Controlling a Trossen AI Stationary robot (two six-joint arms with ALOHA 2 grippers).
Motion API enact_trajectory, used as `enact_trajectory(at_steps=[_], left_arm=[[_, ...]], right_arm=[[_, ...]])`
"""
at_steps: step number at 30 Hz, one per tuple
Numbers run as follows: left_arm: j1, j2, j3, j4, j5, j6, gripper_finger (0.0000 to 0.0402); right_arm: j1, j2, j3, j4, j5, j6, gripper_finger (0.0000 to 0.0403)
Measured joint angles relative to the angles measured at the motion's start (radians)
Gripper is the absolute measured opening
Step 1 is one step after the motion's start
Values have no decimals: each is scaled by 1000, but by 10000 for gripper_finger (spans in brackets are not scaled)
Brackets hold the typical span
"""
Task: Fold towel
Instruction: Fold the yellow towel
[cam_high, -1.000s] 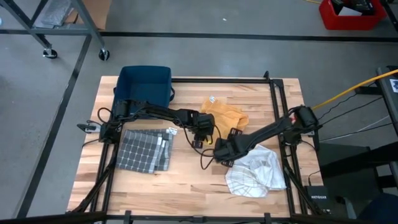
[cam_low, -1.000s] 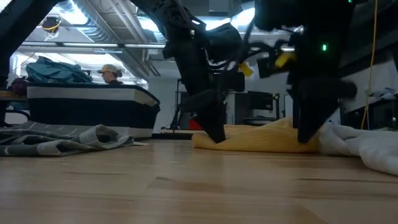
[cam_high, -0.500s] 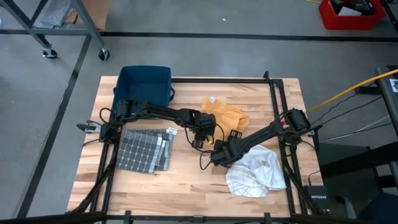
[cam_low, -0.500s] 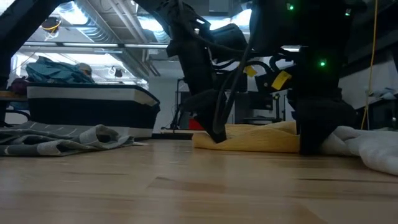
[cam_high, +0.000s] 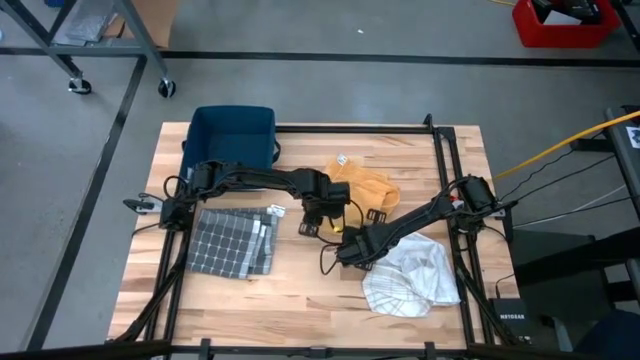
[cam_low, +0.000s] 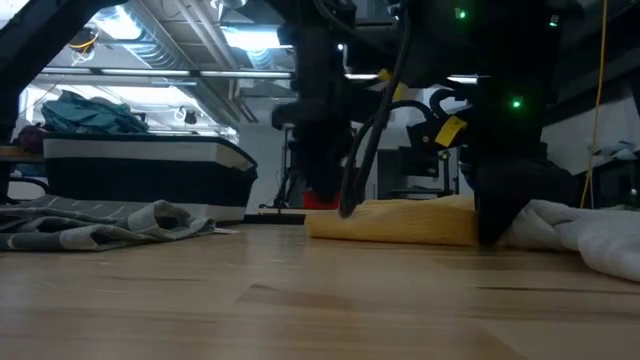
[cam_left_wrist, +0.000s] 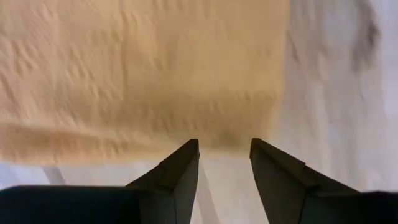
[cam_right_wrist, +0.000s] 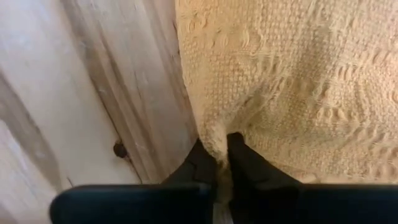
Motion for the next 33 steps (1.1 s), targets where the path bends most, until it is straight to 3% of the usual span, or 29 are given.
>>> enact_trajectory(at_steps=[6,14,22,33], left_arm=[[-35,-2,0,-110,0,-8,139],[-78,-3,-12,-9,0,46,139],[-85,7,-12,118,-19,153,141],[-89,27,-113,172,-79,182,222]], right_arm=[[0,0,0,1,0,5,53],[0,0,0,2,0,5,21],[0,0,0,4,-5,5,48],[0,-1,0,5,-18,-1,32]])
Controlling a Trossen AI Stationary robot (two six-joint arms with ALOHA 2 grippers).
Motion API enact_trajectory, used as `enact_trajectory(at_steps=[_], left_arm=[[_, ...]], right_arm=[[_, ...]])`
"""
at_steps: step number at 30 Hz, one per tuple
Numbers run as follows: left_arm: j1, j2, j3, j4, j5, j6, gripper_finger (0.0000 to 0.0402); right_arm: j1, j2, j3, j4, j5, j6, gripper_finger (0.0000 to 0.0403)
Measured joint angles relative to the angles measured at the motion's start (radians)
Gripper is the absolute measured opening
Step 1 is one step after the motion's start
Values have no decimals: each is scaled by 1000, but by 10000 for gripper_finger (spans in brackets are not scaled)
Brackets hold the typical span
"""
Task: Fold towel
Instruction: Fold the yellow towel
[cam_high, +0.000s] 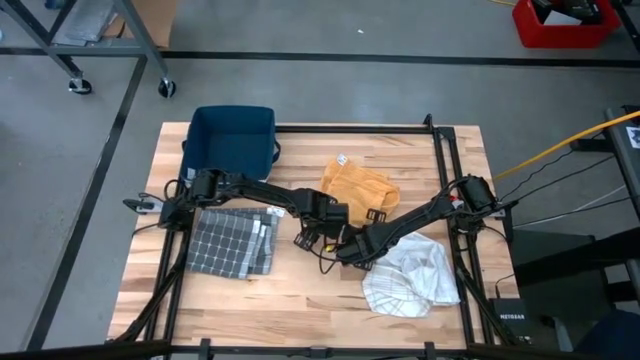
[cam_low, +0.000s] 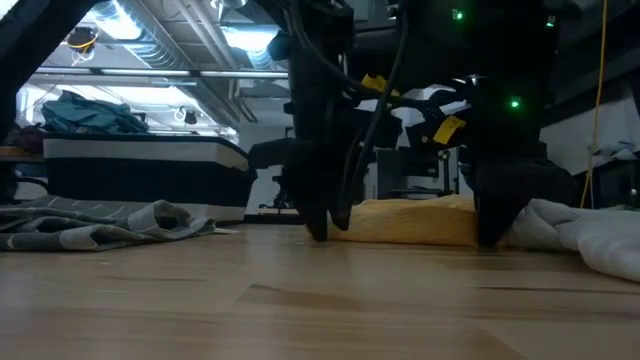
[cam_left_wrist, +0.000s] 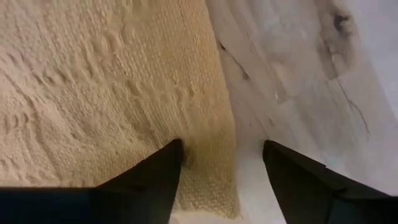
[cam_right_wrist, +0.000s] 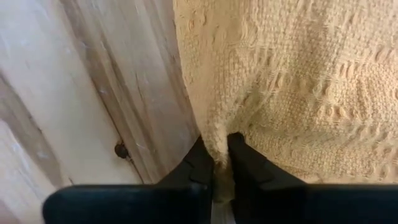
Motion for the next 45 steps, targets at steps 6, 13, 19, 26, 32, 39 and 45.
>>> enact_trajectory(at_steps=[6,13,19,26,32,39,45], left_arm=[[2,-4,-56,67,-38,-26,230],[-1,-8,-52,70,-118,-29,129],[-1,-8,-50,65,-142,-47,16],[-25,-68,-52,-97,-131,-86,11],[-72,-170,-53,-211,-131,-102,10],[-121,-275,-53,-256,-127,-143,6],[-133,-335,-52,-241,-155,-126,7]], right_arm=[[0,-1,0,3,-8,-1,35],[0,-1,0,6,-18,-4,26],[0,-3,12,-1,-42,2,26],[0,-9,98,-10,-113,-23,23],[1,-44,184,-31,-153,-23,22],[2,-51,313,-142,-217,-10,24],[2,-53,457,-306,-195,-14,28]])
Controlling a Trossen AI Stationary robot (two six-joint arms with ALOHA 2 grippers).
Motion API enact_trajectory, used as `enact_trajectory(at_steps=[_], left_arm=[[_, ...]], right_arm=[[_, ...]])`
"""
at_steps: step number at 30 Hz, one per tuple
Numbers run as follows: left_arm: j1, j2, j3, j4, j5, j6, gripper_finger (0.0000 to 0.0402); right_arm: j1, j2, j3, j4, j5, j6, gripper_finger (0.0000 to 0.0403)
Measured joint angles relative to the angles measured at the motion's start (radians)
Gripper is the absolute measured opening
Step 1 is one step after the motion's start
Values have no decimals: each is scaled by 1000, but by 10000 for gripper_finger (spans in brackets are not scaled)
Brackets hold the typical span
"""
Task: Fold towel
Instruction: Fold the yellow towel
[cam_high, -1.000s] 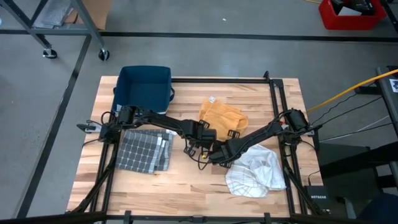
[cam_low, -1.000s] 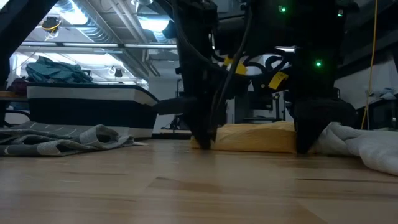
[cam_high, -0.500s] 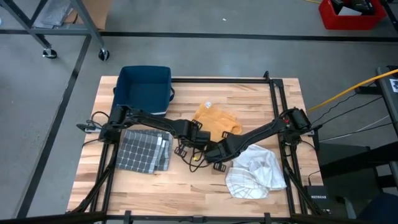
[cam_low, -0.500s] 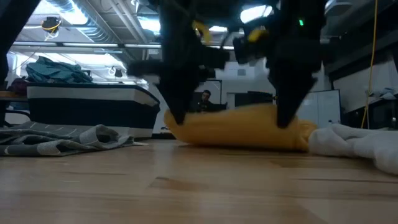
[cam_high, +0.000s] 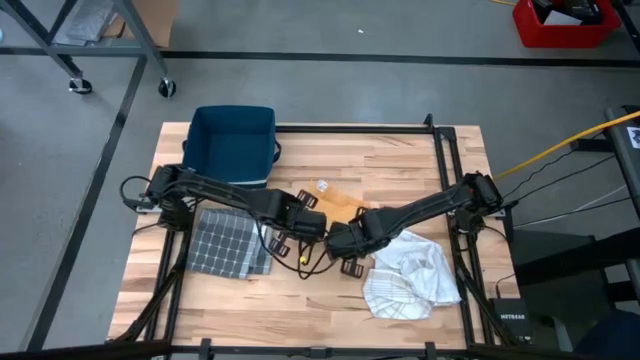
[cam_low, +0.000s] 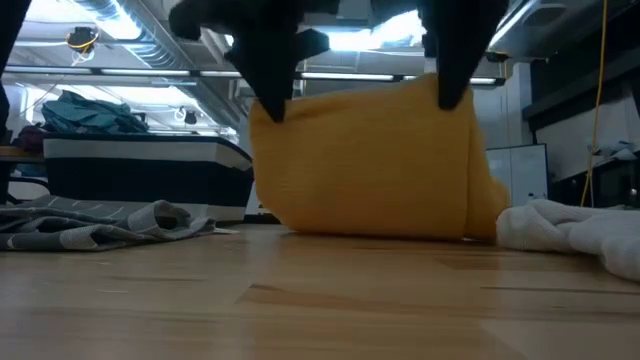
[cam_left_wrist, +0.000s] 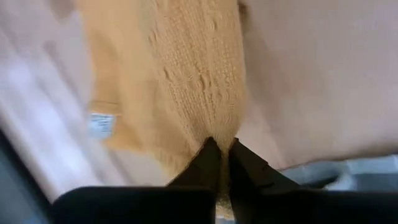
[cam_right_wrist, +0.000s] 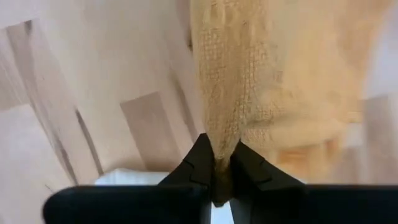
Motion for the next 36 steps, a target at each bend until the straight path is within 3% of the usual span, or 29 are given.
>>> enact_trajectory(at_steps=[8,15,25,36], left_arm=[[33,-12,1,84,-169,74,14],[88,-12,1,229,-169,101,17],[171,23,-5,313,-112,97,19],[229,59,-7,391,-100,97,19]], right_arm=[[-2,0,83,-162,159,6,29],[-2,1,33,-202,231,8,30],[-4,0,-42,-241,330,-3,30],[-5,-10,-89,-232,330,57,31]])
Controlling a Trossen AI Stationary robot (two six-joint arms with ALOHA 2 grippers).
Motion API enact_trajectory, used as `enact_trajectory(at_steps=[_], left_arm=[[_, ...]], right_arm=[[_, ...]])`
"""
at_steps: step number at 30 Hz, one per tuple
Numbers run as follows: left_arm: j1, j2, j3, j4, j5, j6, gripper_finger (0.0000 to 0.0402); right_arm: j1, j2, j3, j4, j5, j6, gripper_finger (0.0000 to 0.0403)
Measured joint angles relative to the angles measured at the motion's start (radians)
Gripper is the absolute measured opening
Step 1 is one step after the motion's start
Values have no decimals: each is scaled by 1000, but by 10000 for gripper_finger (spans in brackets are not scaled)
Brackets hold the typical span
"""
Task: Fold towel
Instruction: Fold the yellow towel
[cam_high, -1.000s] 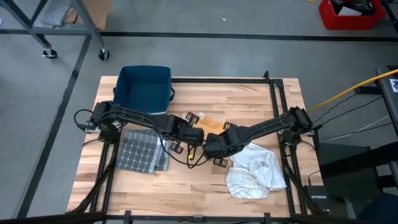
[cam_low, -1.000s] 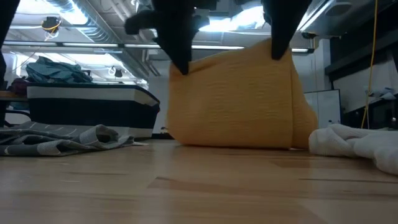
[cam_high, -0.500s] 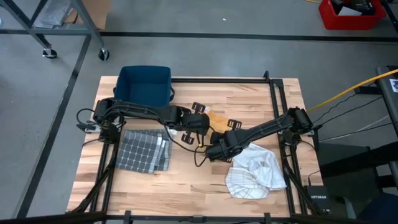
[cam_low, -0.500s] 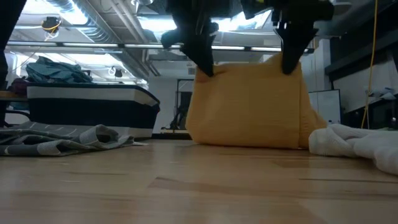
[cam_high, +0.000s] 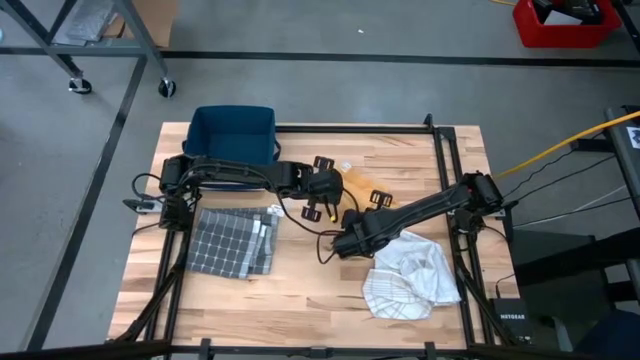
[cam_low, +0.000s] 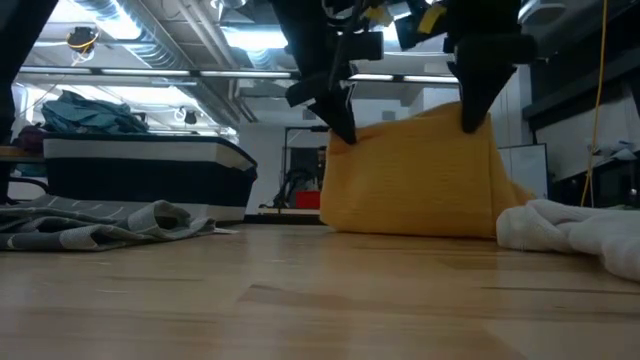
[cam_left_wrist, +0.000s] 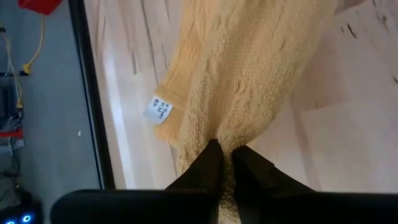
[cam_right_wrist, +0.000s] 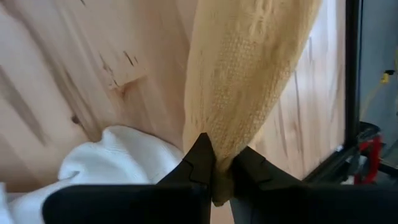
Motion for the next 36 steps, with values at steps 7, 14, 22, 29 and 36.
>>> enact_trajectory(at_steps=[7,14,22,29,36], left_arm=[[-14,-3,1,-102,13,-2,19],[-84,-18,3,-247,49,-50,19],[-181,-54,5,-360,79,-52,19],[-231,-55,5,-402,136,-39,19],[-278,-55,5,-460,279,-75,19]], right_arm=[[0,-99,0,85,-33,19,31],[0,-164,1,283,-182,-51,31],[15,-126,0,340,-339,-26,31],[63,-127,-60,548,-417,23,30],[127,-127,-134,732,-426,113,30]])
